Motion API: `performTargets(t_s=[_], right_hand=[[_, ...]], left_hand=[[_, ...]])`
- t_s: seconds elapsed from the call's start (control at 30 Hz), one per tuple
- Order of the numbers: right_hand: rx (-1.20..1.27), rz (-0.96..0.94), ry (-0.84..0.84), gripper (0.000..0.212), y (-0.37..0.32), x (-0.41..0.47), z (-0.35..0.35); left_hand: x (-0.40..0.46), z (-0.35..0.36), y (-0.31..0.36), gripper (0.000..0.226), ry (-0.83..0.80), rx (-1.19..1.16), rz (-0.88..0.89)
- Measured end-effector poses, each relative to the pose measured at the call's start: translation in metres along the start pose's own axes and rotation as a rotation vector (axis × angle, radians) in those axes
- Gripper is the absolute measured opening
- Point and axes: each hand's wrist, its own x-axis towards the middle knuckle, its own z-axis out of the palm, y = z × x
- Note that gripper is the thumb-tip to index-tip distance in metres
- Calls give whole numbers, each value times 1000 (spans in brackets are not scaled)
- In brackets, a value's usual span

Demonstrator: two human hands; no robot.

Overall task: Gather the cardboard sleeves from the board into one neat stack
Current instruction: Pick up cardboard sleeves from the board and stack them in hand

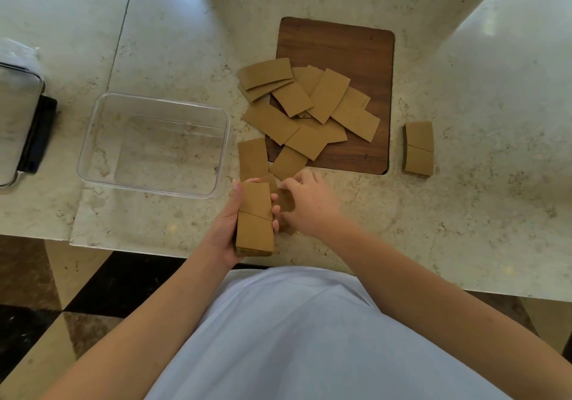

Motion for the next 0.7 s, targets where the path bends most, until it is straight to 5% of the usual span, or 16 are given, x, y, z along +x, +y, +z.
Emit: performTargets(t_s=[0.57,0.7], right_hand=[[-107,-190,237,65,16,-20,17],[107,-100,35,28,20,-22,11]], left_hand=[[-5,-9,2,55,110,38,-3],[-8,-11,3,52,83,12,-17]])
